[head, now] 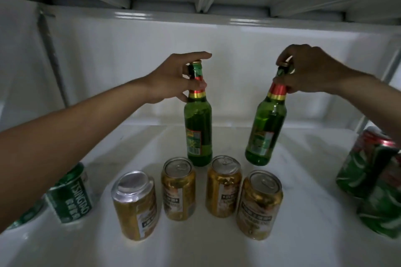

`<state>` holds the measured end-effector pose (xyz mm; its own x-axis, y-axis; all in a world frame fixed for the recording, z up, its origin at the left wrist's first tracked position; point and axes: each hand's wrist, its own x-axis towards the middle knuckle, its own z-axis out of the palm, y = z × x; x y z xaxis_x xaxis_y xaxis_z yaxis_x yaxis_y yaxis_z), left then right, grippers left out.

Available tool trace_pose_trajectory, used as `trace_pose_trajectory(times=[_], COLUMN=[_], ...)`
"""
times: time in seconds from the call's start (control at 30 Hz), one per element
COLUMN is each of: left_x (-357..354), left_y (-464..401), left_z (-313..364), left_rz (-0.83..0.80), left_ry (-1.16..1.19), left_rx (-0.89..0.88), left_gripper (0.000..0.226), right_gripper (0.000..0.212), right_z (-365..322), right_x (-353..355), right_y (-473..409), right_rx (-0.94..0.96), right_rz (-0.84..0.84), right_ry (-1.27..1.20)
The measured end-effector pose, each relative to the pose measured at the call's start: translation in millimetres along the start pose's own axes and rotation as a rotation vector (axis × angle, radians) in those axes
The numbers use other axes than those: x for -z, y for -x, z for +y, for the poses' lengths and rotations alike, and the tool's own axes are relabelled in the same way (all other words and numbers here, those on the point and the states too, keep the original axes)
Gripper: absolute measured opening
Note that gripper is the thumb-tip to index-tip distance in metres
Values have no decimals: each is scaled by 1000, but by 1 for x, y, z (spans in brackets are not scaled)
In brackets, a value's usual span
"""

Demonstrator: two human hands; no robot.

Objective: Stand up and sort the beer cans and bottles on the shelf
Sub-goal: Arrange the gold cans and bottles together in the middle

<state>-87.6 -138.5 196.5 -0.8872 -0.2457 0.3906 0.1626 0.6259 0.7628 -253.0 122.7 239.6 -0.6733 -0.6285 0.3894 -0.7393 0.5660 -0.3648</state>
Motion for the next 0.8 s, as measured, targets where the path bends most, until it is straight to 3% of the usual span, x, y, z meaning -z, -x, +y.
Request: trace_pose_trajectory(times=[0.23, 0.53, 0.8], left_x=[-22, -33, -47], left_y=[-1, -13, -4], left_z=[-2, -10, -9], left_rz=[-19, -51, 45], left_ry=[3, -1, -81], left_rx=[-25, 24, 67], left_gripper=[73, 69, 68], right_gripper=[36, 33, 43], right_z=[-30, -32, -19], right_x=[-36, -40, -72], right_y=[11, 7, 22], right_rx=[102, 53, 86], right_rz=[-56, -118, 72], right_ry=[39, -20, -51])
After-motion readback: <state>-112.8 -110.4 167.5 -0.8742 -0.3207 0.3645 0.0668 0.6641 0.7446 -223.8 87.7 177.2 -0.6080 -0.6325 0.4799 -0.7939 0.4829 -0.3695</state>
